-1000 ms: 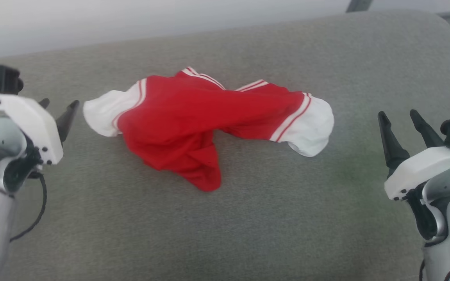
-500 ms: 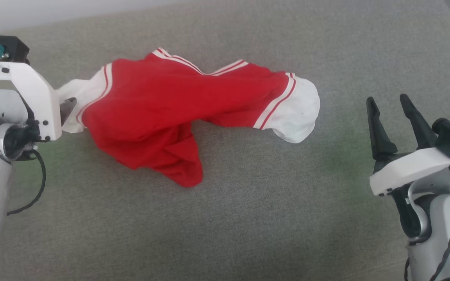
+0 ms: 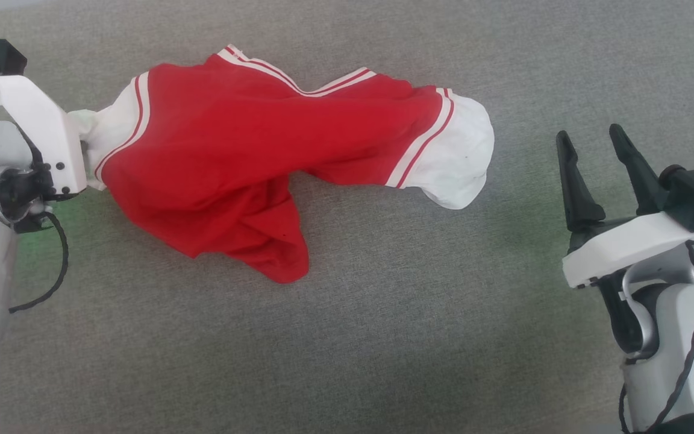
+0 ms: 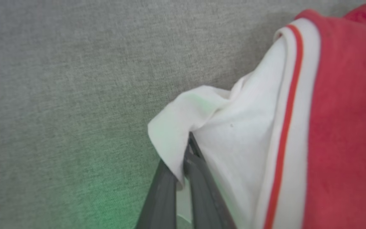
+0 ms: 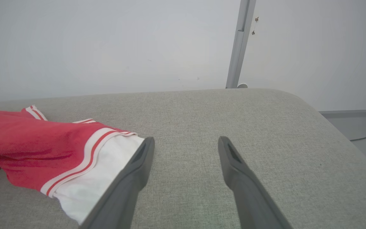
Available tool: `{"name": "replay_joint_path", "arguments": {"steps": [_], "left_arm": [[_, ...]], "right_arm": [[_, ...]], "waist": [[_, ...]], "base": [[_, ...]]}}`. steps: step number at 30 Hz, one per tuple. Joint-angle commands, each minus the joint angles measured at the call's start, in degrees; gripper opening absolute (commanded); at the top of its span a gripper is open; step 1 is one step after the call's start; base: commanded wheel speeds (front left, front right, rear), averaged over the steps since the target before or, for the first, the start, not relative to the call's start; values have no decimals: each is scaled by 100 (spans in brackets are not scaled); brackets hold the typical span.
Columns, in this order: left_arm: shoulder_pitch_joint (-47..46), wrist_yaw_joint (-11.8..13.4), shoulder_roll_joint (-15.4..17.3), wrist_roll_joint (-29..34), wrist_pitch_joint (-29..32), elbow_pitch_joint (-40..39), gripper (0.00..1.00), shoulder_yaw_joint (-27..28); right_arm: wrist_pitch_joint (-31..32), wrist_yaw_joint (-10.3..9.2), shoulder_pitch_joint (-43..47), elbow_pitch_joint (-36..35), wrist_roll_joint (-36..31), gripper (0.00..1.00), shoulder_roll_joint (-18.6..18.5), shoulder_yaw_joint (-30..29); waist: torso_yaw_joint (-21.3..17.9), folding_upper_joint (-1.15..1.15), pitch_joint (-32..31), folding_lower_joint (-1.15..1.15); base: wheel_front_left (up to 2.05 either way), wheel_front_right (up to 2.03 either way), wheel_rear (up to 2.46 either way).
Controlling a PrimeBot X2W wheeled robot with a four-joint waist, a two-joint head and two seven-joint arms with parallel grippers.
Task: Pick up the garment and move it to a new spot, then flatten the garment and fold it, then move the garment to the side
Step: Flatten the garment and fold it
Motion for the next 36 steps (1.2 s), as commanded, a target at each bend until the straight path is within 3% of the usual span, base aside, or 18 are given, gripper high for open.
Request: {"name": "replay_joint_path", "arguments": {"steps": [1,16,23,24,25,26,27,36], "left_arm": [[167,44,-39,20,11,173,0,-40],[1087,399,316,-277,73,-45,0,268],[1745,546,239,-514,84,-580,0,376],[1776,574,234,-528,79,-650,11,393],[1797,621,251,-531,89,-723,44,409],[1789,637,274,-513,89,-818,87,408],[1766,670,288,-519,92,-918,100,423],[1344,899,529,-338,560,-1613,100,303]], "right_arm": [[-13,1,-78,-4,7,100,-3,-14],[244,1,101,-117,-118,100,-90,-258],[344,1,143,-129,-120,100,-110,-248],[364,1,152,-128,-123,100,-120,-242],[393,1,161,-126,-120,100,-120,-234],[400,1,167,-128,-115,100,-129,-232],[421,1,167,-137,-113,100,-139,-229],[515,1,198,-247,-39,100,-232,-98]], "waist": [[13,0,0,0],[493,0,-182,0],[689,0,-273,0],[715,0,-296,0],[735,0,-323,0],[757,0,-347,0],[780,0,-373,0],[842,0,-491,0]], "base": [[0,0,0],[0,0,0],[0,0,0],[0,0,0],[0,0,0],[0,0,0],[0,0,0],[0,0,0]]}}
